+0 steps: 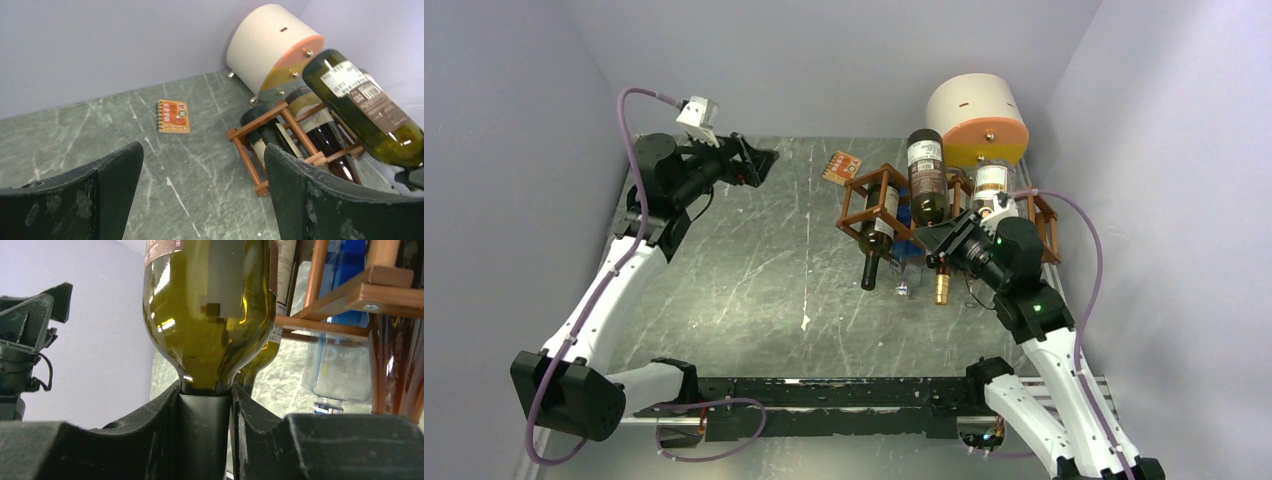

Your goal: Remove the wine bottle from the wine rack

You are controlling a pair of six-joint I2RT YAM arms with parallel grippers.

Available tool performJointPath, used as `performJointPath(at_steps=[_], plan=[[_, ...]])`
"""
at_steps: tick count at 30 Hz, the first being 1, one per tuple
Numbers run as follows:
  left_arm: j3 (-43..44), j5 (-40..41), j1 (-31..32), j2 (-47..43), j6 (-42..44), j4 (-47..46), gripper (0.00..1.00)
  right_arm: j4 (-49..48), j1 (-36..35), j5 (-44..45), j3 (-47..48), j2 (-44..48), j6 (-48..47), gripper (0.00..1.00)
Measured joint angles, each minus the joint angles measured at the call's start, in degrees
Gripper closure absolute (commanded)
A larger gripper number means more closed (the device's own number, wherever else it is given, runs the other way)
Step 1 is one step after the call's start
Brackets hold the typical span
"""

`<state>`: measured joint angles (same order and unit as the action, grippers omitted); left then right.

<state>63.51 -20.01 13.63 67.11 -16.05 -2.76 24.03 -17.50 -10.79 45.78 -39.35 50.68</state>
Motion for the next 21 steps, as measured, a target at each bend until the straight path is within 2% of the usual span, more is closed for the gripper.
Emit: performJointPath(at_steps=[9,14,21], plan=[[-1.1,-6.6,6.6,-0.2,6.8,-2.3,0.06,6.4,0.0,-5.0,15.7,-8.2,-10.5,1.0],[-9.0,-7.2,13.9,-7.3,18.4,-6.3,0.06,10.5,0.0,-11.1,23.8,-14.2,-15.3,1.0],[-20.2,-6.6,19.6,-15.8,38.1,-9.8,0.06,16.5,-0.1,-20.4,29.4,-22.9,-19.7,1.0]])
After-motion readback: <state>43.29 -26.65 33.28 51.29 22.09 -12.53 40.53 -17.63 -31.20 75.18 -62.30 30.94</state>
